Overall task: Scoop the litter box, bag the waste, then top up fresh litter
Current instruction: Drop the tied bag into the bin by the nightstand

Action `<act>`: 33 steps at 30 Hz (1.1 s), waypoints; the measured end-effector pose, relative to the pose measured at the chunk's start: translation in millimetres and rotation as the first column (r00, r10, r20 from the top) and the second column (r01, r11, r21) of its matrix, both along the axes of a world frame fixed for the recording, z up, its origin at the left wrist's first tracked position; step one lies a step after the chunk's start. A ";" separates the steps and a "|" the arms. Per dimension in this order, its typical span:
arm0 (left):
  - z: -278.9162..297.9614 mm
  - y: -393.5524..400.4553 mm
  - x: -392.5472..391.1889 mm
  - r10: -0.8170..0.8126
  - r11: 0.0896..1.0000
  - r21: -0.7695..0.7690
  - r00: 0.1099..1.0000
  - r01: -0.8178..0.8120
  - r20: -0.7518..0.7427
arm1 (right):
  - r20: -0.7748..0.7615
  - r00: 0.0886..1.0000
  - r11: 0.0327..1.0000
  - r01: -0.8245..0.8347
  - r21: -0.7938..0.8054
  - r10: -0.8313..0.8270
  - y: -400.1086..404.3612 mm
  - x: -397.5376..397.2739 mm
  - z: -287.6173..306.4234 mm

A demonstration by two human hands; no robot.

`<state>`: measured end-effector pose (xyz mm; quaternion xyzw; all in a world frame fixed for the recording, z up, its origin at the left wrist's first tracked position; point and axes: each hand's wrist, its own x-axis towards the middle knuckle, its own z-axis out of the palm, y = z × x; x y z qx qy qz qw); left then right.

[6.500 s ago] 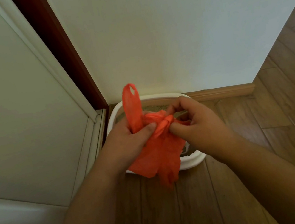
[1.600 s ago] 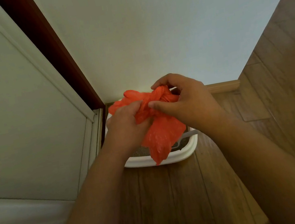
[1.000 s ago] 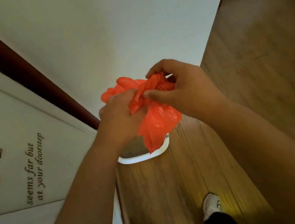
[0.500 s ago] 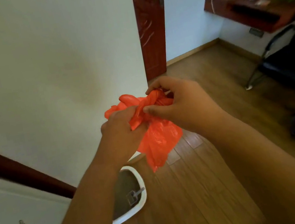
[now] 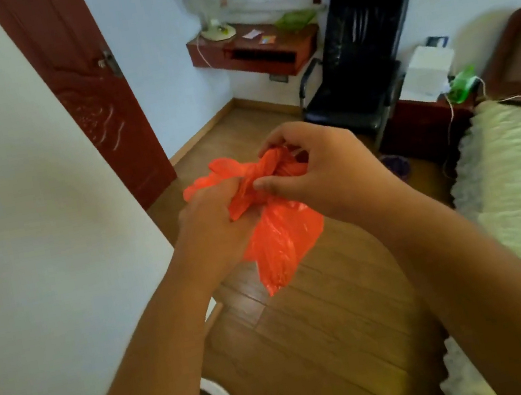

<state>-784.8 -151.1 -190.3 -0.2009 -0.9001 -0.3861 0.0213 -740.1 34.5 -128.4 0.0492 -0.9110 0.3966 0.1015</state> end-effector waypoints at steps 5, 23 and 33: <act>-2.3 22.1 -0.5 -0.256 0.965 0.055 0.966 0.257 -0.020 | 0.008 0.974 0.973 0.228 -0.039 -0.228 7.0 42.5 -8.9; -33.1 172.4 36.9 -0.540 0.840 -0.065 0.842 0.539 0.005 | 0.035 0.818 0.816 0.576 -0.058 -0.574 109.4 136.3 -50.0; -44.6 271.3 7.7 -0.526 0.850 -0.007 0.849 0.527 0.042 | 0.037 0.840 0.839 0.542 -0.044 -0.541 212.1 104.2 -59.0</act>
